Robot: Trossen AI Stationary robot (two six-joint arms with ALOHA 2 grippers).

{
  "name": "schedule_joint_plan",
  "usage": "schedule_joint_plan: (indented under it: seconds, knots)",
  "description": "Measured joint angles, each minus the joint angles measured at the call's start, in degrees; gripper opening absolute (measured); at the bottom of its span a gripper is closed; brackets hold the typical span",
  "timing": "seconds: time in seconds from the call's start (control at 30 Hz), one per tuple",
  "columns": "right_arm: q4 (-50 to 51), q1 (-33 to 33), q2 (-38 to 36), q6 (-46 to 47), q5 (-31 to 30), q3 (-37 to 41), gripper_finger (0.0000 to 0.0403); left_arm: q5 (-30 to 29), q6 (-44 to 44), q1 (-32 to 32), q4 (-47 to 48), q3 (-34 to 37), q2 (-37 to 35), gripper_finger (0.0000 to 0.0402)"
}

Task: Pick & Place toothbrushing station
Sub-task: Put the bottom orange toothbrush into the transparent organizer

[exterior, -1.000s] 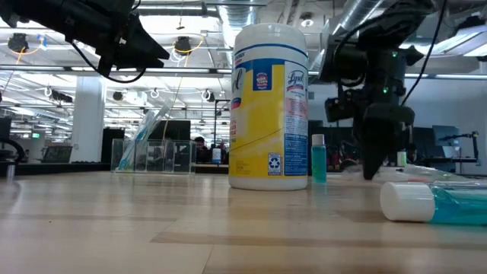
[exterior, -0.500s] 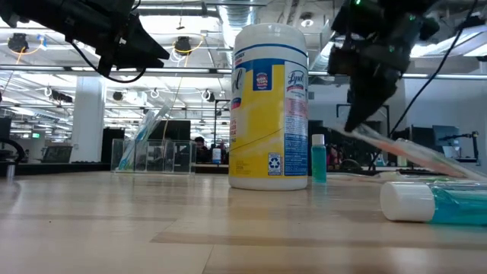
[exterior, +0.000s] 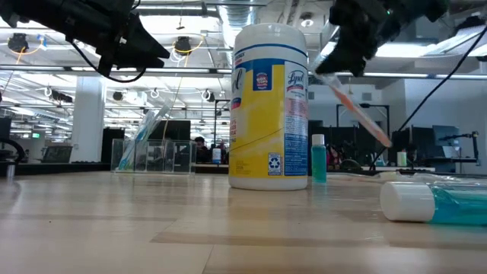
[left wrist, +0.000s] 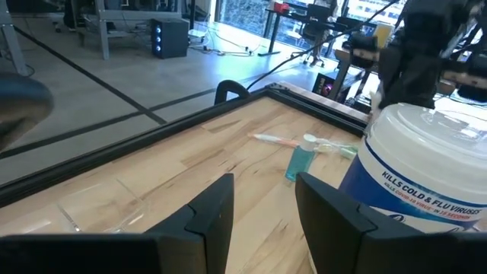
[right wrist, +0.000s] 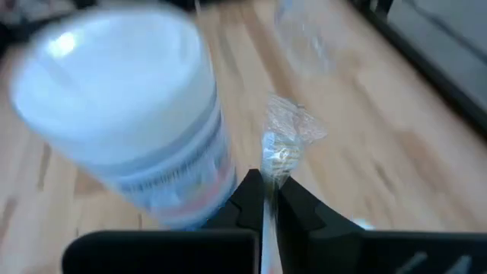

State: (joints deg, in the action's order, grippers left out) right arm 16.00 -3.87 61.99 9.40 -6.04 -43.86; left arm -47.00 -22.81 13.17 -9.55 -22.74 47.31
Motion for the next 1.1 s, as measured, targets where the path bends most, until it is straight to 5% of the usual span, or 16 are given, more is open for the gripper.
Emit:
schedule_joint_plan:
  seconds: [0.33, 0.6, 0.77, 1.1]
  knots:
    - [-14.8, 0.0, -2.1, -4.0, -0.3, 0.0, 0.0004, 0.1, 3.5, 0.0, -6.1, 0.0, 0.0, 0.0135]
    - [-25.6, -0.7, -2.0, -7.0, -0.2, 0.0, 0.0003, 6.6, 14.2, -0.2, -20.1, 0.0, 1.4, 0.0135]
    - [-30.2, -2.0, -1.6, -7.0, 0.0, 0.0, 0.0008, 7.0, 16.4, -1.8, -30.1, 0.0, 7.1, 0.0135]
    - [-40.1, -2.7, 3.3, -8.5, 2.4, 0.0, 0.0005, 18.5, 17.9, -7.9, -45.6, 0.0, 18.8, 0.0135]
